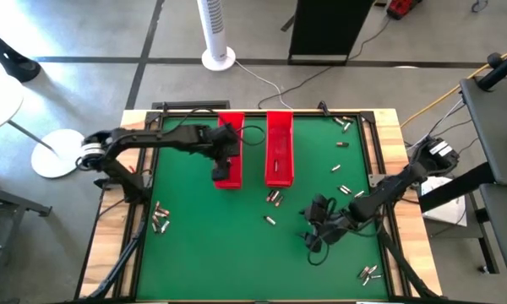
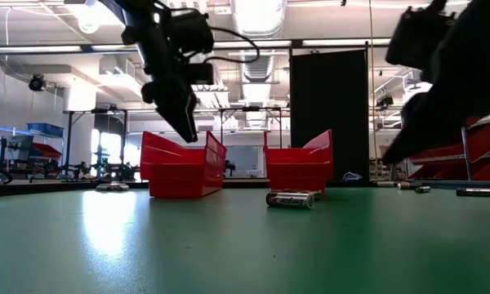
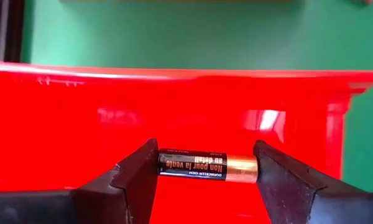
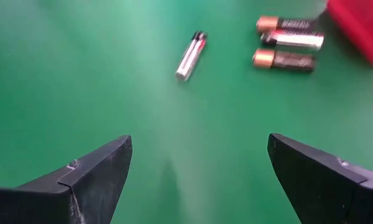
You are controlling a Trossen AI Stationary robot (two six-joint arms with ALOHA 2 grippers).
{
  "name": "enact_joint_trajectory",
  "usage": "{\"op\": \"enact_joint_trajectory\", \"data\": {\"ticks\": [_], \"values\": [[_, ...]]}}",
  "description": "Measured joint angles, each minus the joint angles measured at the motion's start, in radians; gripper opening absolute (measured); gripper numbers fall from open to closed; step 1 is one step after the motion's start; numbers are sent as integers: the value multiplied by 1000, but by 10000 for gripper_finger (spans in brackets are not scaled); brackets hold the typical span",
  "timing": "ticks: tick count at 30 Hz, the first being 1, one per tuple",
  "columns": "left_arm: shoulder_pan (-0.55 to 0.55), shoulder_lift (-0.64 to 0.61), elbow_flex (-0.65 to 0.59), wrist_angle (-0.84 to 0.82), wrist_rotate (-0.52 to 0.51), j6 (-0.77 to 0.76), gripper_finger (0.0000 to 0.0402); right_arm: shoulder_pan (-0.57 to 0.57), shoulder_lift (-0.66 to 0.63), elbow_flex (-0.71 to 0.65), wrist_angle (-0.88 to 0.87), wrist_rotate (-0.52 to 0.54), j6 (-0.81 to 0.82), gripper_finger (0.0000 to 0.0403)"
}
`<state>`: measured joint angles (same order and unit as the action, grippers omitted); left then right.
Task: Sort batteries
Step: Put the black battery into the left red bin
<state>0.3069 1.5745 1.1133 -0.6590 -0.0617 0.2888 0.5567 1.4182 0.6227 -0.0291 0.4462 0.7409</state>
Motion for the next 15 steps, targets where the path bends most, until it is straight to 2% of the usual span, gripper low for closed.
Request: {"op": "enact_joint_trajectory", "data": {"ticks": [7, 10, 15], "values": [[6, 98, 0, 20, 24, 29, 213, -67, -53, 9, -45, -2, -133, 368], [16, 149, 1, 20, 73, 40, 213, -67, -57, 9, -42, 5, -140, 368], [41, 202, 12, 22, 75, 82, 213, -67, -48, 9, -40, 26, -122, 368]]}}
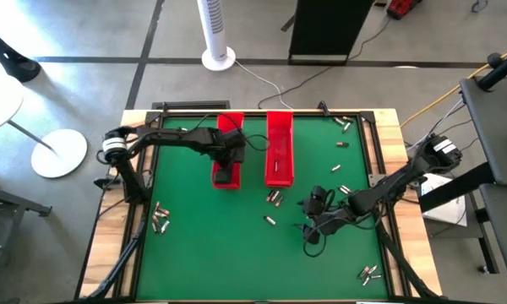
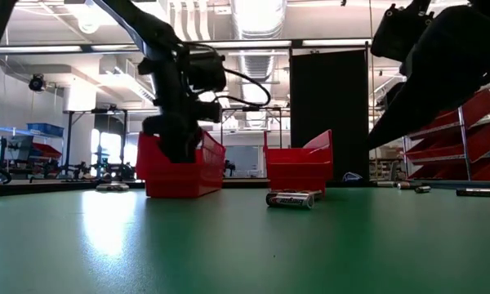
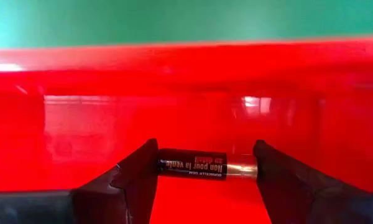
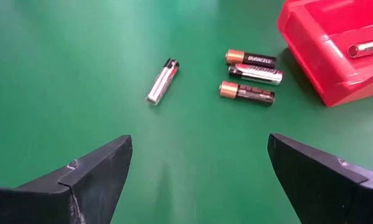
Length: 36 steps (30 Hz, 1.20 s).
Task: Sort batteries
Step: Put the black battery into the left red bin
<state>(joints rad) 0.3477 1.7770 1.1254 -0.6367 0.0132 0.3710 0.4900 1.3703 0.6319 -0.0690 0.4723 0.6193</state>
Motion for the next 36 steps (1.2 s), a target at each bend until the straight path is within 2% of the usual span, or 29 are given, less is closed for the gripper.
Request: {"op": "enact_joint_trajectory", "data": {"ticks": [9, 22, 36], "values": [[13, 42, 10, 2, 0, 35, 213, -6, 1, 0, 13, 27, 17, 368], [16, 93, 12, 35, 0, -11, 214, -6, 2, 0, 30, 27, 8, 368], [17, 81, 13, 23, -4, -22, 281, -6, 2, 0, 30, 27, 5, 368]]}}
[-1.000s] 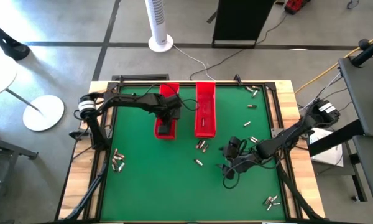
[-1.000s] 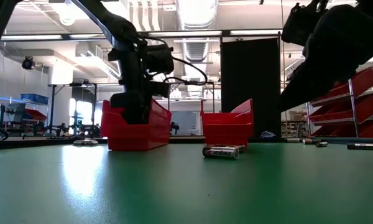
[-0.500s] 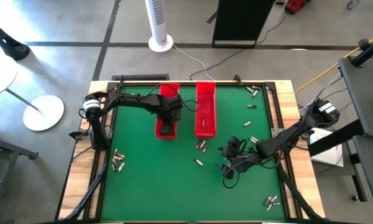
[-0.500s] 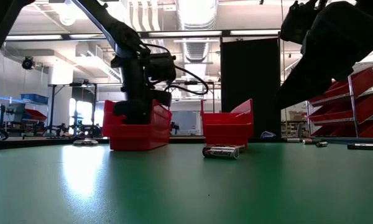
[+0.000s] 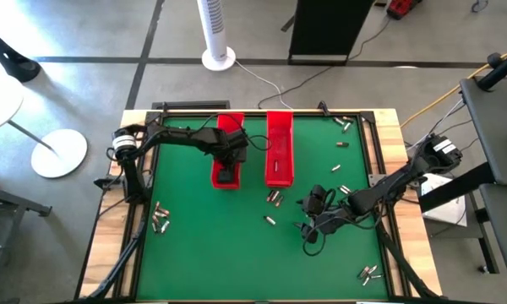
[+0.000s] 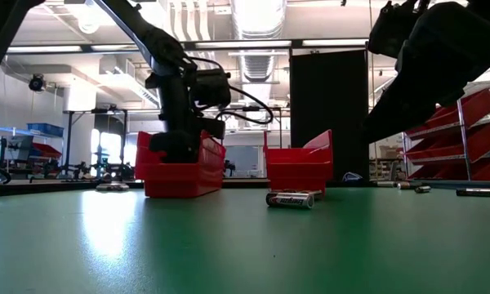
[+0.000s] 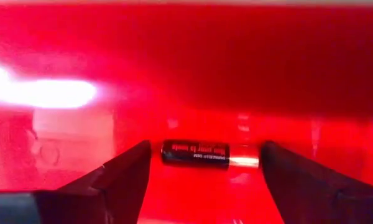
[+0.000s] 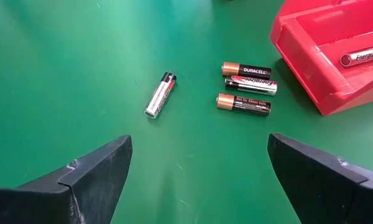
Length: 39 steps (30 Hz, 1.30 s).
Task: Sort batteries
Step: Put the black battery into the left red bin, then put the silver battery into the right red bin
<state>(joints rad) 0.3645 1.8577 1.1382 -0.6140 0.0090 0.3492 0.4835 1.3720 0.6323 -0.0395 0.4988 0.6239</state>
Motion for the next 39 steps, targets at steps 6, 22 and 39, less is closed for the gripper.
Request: {"op": "enact_joint_trajectory", "data": {"ticks": [6, 22, 39], "values": [[-1, -39, 123, -173, 0, -8, 286, 0, 0, 0, 0, 0, 0, 368], [-198, -110, 355, -335, -20, -480, 285, 0, 101, 0, 43, 25, -81, 368], [-729, -119, 143, 58, -476, -974, 285, -5, 187, 173, -53, -266, -492, 368]]}}
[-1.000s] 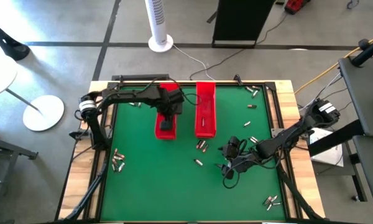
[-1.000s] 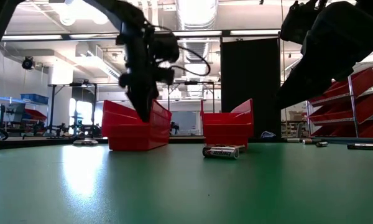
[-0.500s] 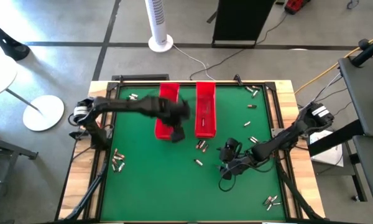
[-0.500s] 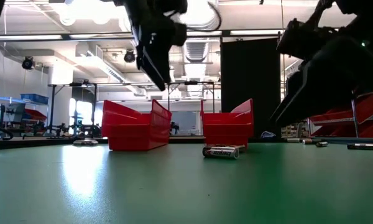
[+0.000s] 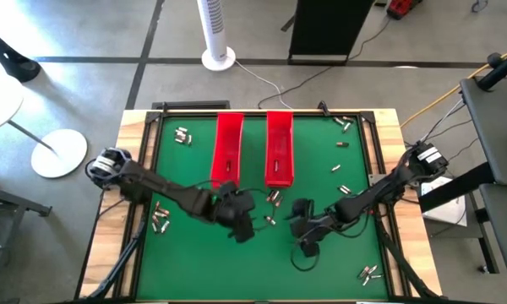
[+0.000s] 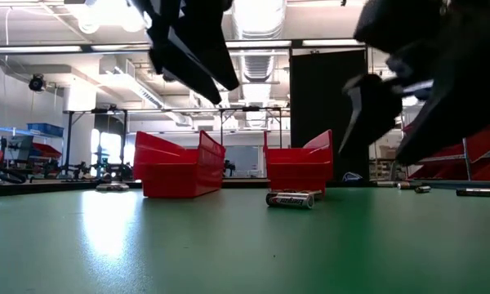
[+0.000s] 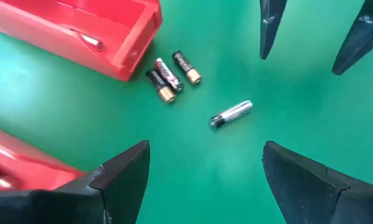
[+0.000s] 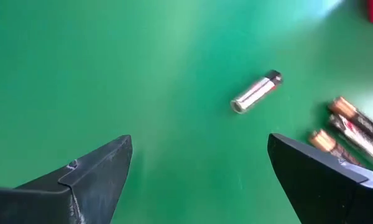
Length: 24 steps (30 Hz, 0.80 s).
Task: Sort batteries
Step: Put the silver battery into the right red bin
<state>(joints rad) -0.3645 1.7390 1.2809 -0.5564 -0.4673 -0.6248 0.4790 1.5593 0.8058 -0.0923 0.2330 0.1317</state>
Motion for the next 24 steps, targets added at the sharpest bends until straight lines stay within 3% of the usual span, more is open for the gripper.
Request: {"op": "enact_joint_trajectory", "data": {"ticks": [9, 17, 24], "values": [[-139, 1, -216, 398, -251, -64, 285, -103, 12, 169, -96, -375, -219, 368], [-246, 4, -334, 625, -450, -69, 285, -254, 116, 278, -90, -552, -421, 368], [-264, 32, -350, 632, -467, -105, 285, -329, 276, 389, -239, -608, -538, 368]]}}
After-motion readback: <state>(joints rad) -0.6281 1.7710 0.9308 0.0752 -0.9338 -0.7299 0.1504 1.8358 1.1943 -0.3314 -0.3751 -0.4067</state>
